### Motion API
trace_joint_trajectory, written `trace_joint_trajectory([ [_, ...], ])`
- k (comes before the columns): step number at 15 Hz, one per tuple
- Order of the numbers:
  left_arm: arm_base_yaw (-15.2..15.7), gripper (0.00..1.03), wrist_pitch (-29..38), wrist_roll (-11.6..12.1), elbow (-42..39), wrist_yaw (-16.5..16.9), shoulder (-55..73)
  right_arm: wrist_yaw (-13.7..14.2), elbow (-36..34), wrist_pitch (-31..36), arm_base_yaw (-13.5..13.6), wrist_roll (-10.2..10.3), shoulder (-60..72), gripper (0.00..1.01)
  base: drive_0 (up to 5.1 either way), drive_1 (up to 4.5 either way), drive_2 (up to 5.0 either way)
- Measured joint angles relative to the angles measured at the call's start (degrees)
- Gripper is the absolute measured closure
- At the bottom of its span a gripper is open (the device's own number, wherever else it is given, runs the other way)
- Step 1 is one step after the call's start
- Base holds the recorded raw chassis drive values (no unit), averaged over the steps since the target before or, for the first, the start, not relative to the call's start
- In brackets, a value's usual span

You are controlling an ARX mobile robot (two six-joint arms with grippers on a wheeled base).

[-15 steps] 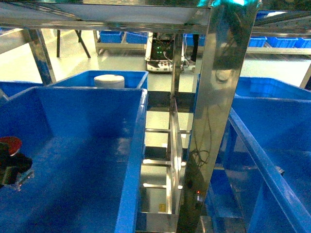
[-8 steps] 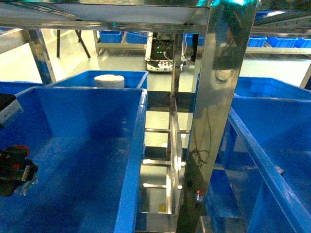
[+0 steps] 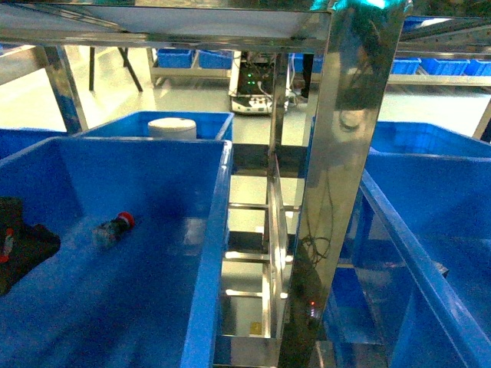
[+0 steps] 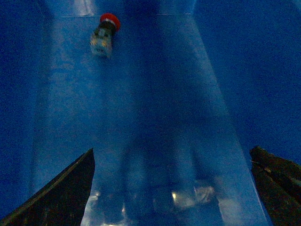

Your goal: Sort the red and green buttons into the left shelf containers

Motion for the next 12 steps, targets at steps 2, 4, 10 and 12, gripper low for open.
trace_joint_trajectory([
  [2,-0.44,0.05,-2.21,-1.68,-4.02,0.13,-7.15,0.0,0.0,0.0,0.0,0.0,0.0,0.03,0.0,0.0,0.0],
  [4,-0.17,0.05,-5.7,-3.54,-7.63,-0.87,-16.31,0.0,0.0,0.0,0.0,0.0,0.0,0.03,0.0,0.0,0.0],
  [10,-6.49,0.05,-24.87,-14.58,-13.44,-8.83,-49.31,0.0,0.0,0.0,0.0,0.0,0.0,0.03,0.0,0.0,0.0],
  [12,-9.25,0.05,-25.46,-21.03,-13.44,-14.78,-58.49,0.0,0.0,0.0,0.0,0.0,0.0,0.03,0.0,0.0,0.0],
])
